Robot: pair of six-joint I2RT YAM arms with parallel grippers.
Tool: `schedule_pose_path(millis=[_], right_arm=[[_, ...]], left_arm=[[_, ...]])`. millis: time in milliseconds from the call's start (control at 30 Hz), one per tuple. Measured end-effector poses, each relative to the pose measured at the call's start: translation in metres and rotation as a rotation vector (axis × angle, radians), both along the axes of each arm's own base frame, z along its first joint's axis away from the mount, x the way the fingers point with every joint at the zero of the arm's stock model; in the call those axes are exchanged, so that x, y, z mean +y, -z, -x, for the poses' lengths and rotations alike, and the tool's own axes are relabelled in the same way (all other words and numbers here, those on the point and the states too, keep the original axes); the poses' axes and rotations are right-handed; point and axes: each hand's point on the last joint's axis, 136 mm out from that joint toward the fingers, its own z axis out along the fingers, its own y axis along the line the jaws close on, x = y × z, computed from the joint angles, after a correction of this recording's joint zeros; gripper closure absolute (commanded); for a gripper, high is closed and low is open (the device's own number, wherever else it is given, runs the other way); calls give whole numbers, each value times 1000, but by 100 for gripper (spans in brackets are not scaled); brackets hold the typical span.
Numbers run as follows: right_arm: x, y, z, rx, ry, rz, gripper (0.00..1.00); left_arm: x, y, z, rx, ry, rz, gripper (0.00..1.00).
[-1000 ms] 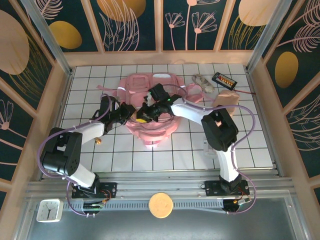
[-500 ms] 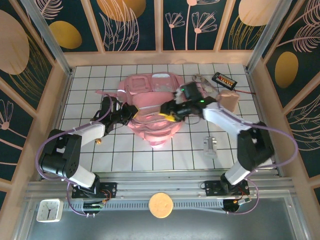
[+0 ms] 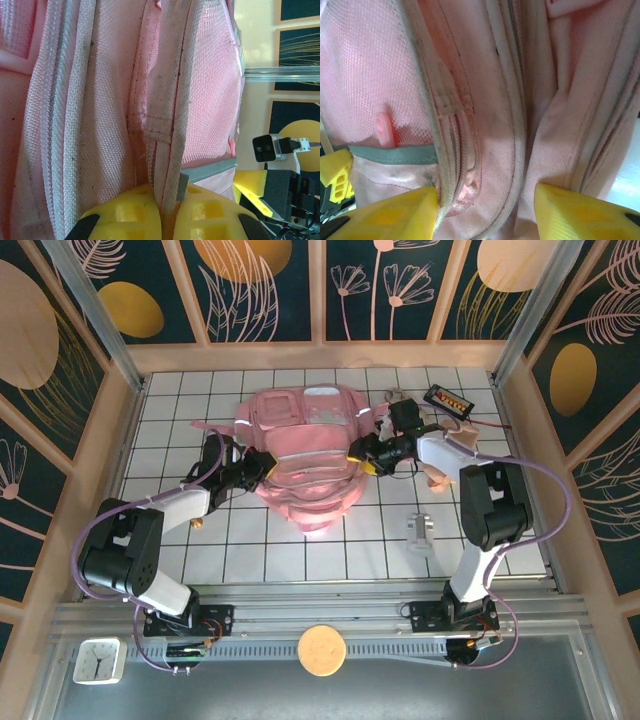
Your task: Pack the student bag
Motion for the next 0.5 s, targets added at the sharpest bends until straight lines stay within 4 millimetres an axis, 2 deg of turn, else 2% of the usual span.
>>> schedule_pose_path(millis=[167,267,500], right_arm=[[11,-24,-22,-70,-9,-22,47],[19,-35,-27,-100,-21,-34,47],[28,-29,-26,-78,-27,-37,47]], left_arm=[[0,0,0,-11,9,-10,100],[0,0,0,-15,14,-13,100],[0,0,1,-21,22,-16,100]])
